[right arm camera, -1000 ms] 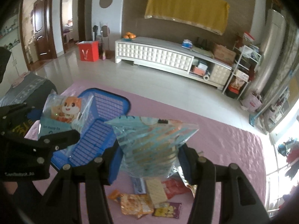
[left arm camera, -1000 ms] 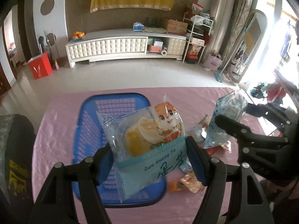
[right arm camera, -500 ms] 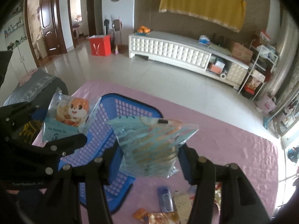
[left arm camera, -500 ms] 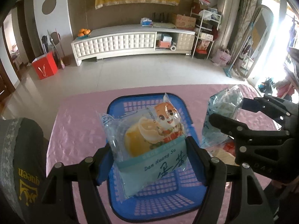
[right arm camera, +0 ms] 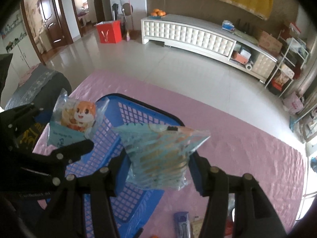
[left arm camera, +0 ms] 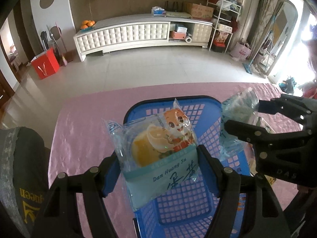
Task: Organize snacks
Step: 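Carry both held bags over the blue basket with both grippers, then open both grippers to drop the bags into the blue basket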
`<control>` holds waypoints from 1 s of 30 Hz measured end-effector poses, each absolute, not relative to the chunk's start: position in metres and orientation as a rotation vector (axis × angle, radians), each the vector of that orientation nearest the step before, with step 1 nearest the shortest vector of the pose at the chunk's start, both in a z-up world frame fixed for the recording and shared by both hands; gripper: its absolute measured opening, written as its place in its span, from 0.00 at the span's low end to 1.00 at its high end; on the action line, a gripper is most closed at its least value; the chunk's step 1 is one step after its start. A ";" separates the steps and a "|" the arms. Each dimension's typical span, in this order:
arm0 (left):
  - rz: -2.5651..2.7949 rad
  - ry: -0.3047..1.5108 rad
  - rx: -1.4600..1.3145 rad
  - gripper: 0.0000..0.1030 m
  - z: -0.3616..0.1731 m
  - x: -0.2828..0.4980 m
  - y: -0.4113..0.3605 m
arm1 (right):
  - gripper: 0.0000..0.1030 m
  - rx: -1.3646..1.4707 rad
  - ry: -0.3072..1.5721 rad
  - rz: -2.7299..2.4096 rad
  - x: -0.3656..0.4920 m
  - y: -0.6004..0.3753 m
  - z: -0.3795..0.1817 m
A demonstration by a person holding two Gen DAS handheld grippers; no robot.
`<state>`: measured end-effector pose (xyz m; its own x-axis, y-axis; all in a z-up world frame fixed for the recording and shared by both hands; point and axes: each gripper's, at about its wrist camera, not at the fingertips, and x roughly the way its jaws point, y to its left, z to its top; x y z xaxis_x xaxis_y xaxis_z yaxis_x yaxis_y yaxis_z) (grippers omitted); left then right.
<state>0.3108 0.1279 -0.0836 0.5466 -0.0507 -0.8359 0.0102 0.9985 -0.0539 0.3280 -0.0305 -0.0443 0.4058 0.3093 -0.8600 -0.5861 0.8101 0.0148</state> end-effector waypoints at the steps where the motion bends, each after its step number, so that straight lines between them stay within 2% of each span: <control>1: -0.034 0.993 -0.042 0.68 -0.086 0.311 0.128 | 0.58 -0.326 1.005 0.578 0.329 -0.028 -0.045; 9: -0.021 1.003 -0.068 0.68 -0.097 0.316 0.134 | 0.60 -0.404 1.039 0.572 0.339 -0.012 -0.050; 11: -0.017 1.007 -0.069 0.68 -0.098 0.315 0.136 | 0.65 -0.401 1.050 0.565 0.342 -0.012 -0.051; 13: -0.011 1.009 -0.068 0.68 -0.097 0.315 0.135 | 0.79 -0.399 1.050 0.555 0.343 -0.014 -0.051; 14: -0.010 1.009 -0.066 0.68 -0.095 0.315 0.134 | 0.80 -0.396 1.043 0.554 0.342 -0.015 -0.049; 20: 0.001 1.015 -0.053 0.68 -0.096 0.313 0.131 | 0.81 -0.499 0.985 0.481 0.333 -0.018 -0.046; 30: -0.022 1.017 -0.042 0.68 -0.096 0.314 0.123 | 0.81 -0.484 0.968 0.483 0.322 -0.033 -0.035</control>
